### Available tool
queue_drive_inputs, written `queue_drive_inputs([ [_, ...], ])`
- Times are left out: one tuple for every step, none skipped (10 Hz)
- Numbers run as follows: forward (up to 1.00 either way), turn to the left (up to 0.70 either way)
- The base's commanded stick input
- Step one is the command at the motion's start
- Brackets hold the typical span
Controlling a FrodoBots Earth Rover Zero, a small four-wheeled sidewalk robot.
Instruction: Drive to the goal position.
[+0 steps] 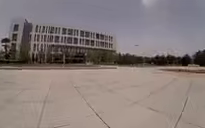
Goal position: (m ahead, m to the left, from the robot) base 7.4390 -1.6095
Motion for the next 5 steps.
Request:
queue_drive_inputs([
  [1.00, 0.00],
  [1.00, 0.00],
  [1.00, 0.00],
  [1.00, 0.00],
  [1.00, 0.00],
])
